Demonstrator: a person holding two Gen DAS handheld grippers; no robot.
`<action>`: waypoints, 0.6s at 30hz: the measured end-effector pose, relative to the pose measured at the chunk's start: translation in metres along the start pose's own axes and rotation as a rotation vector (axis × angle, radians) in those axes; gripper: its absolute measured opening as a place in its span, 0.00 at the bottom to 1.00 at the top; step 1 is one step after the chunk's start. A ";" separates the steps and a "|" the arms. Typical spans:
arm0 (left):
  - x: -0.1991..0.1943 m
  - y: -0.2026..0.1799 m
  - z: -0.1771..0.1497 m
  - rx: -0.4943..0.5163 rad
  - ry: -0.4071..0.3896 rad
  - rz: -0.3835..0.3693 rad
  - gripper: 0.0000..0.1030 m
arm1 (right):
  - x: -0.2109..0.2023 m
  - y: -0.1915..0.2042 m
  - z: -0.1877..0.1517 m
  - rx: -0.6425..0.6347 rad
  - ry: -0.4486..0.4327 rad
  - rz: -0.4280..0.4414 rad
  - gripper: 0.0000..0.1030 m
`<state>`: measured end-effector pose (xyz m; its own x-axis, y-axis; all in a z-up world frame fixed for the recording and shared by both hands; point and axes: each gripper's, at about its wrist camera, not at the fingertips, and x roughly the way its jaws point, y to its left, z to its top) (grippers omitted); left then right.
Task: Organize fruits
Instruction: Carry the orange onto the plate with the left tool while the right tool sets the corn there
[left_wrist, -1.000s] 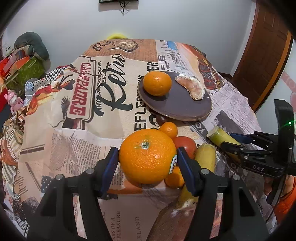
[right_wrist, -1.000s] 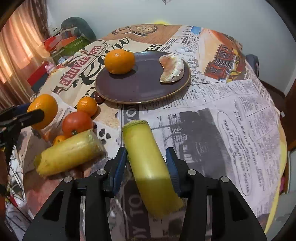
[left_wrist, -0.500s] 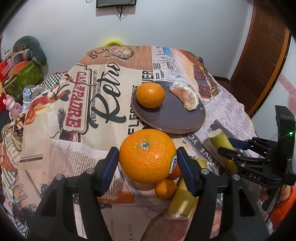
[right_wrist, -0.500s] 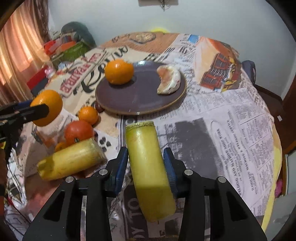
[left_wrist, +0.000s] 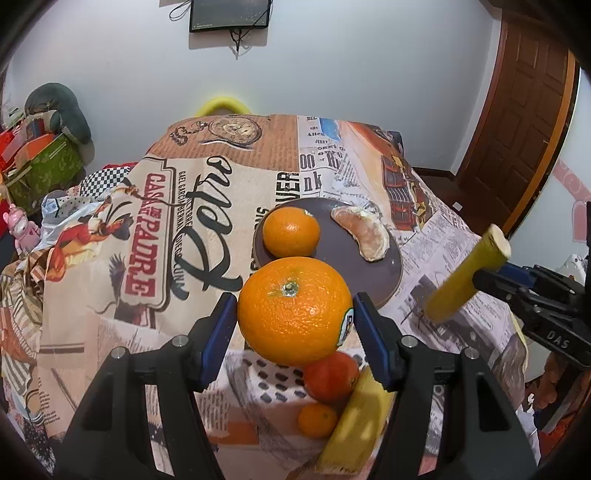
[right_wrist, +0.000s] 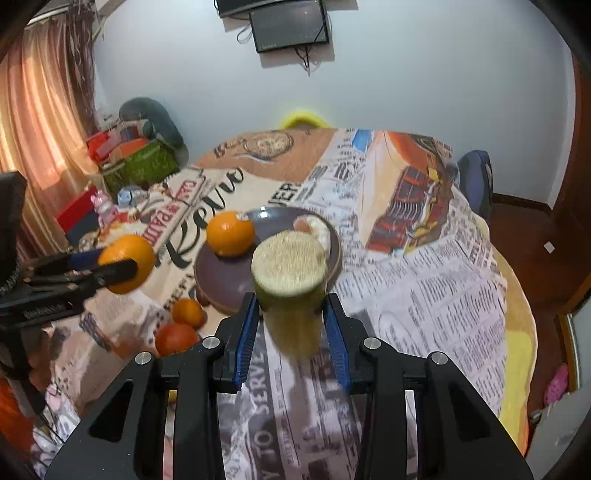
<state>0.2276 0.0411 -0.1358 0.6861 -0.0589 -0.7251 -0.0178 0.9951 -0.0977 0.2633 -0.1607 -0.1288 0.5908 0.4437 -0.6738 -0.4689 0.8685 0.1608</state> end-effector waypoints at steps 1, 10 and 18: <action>0.002 -0.001 0.002 0.001 0.000 -0.002 0.62 | 0.000 0.000 0.003 0.001 -0.006 0.003 0.32; 0.025 -0.009 0.015 0.016 0.017 -0.015 0.62 | 0.013 0.003 0.017 -0.007 -0.021 0.017 0.32; 0.051 -0.011 0.019 0.029 0.050 -0.015 0.62 | 0.032 0.007 0.027 -0.014 -0.009 0.039 0.32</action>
<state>0.2772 0.0289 -0.1588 0.6492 -0.0766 -0.7567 0.0137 0.9959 -0.0890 0.2962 -0.1341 -0.1296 0.5780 0.4788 -0.6607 -0.5004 0.8476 0.1765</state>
